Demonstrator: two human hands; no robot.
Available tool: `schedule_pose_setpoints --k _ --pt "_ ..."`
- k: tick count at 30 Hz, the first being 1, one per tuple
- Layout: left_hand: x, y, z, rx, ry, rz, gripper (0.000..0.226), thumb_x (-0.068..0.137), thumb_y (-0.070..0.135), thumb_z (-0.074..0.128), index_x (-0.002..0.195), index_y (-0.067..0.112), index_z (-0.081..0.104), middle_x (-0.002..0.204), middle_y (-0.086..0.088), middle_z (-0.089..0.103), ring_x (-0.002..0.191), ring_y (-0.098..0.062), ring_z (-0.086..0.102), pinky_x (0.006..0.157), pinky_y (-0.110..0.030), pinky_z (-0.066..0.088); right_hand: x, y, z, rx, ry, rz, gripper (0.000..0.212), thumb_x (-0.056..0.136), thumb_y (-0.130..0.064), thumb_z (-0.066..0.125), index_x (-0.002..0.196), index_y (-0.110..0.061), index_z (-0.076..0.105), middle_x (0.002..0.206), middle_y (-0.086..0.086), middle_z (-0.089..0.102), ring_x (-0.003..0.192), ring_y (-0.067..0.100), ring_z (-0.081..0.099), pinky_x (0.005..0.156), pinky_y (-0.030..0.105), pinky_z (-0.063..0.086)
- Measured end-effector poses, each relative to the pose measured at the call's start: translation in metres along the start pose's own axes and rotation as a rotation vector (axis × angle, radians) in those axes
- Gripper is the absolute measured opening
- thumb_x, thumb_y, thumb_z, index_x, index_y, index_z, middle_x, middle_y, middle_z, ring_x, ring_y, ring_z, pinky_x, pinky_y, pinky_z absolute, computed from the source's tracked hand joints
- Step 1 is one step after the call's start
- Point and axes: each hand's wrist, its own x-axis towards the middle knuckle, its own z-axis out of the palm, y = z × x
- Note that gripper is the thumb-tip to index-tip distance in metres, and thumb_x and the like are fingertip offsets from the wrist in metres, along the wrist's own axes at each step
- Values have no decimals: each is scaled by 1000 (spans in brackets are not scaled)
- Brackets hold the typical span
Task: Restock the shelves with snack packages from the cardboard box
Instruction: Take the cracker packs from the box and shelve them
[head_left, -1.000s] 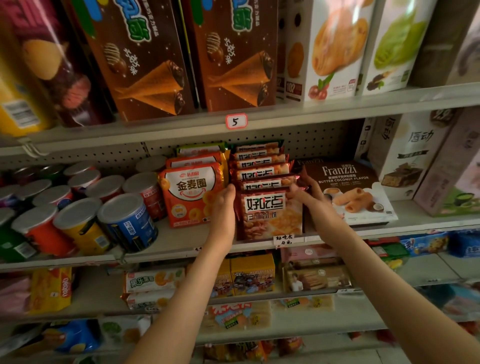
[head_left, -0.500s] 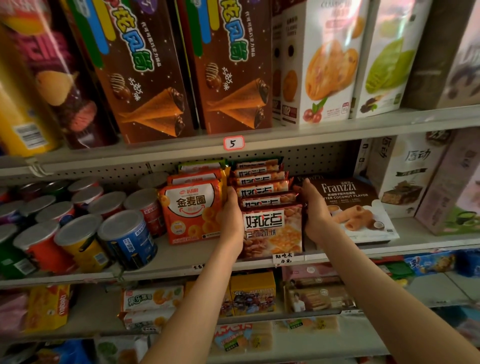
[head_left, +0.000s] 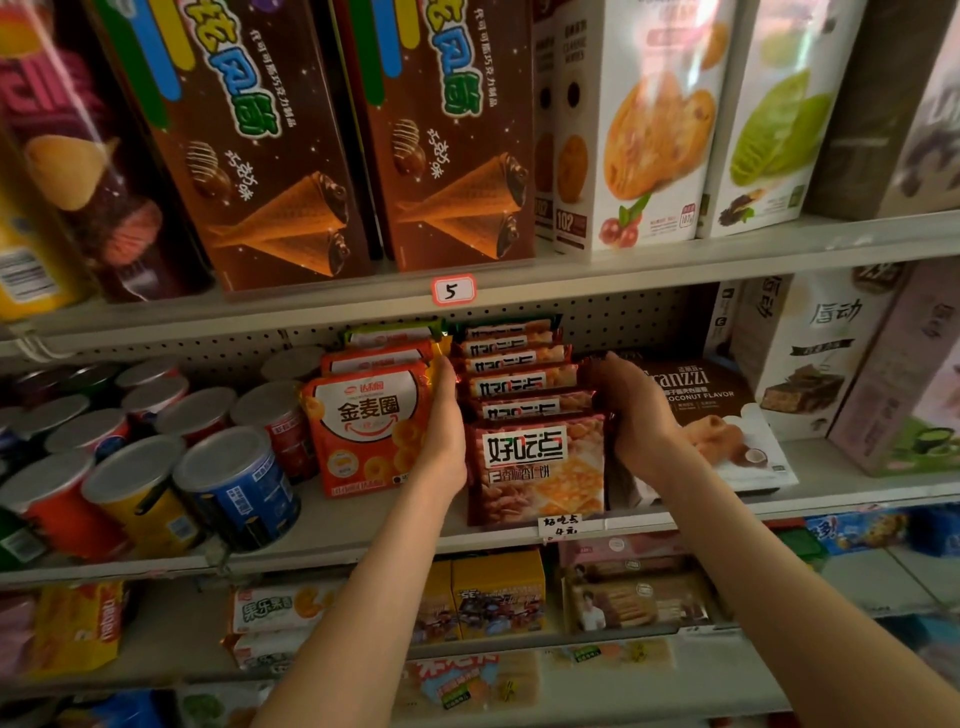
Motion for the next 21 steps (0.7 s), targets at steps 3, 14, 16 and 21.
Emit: schedule_pose_setpoints --k 3,14,16,21 --pt "11 8 0 -1 -9 -2 66 88 69 31 122 20 59 115 -7 66 105 -24 63 76 -36 51 8 -12 1 -92 -42 -25 40 98 -42 35 107 -15 63 100 8 73 89 24 70 76 37 49" --pt "30 5 4 -76 -25 -67 66 84 68 44 123 18 60 116 -13 67 107 -31 63 89 -45 51 25 -16 12 -149 -7 165 45 92 -50 45 105 -13 66 97 13 73 87 31 69 80 39 53" --pt "29 6 4 -86 -47 -66 64 86 67 41 123 17 60 115 -13 67 105 -30 64 85 -43 52 26 -15 12 -155 -8 163 46 91 -50 47 110 -13 66 102 14 72 94 33 68 88 42 52" --pt "28 6 5 -95 -83 -65 62 90 64 38 122 17 60 114 -14 67 106 -32 62 87 -43 51 24 -14 13 -164 11 158 44 89 -46 49 111 -11 64 104 15 71 92 33 67 89 43 51"
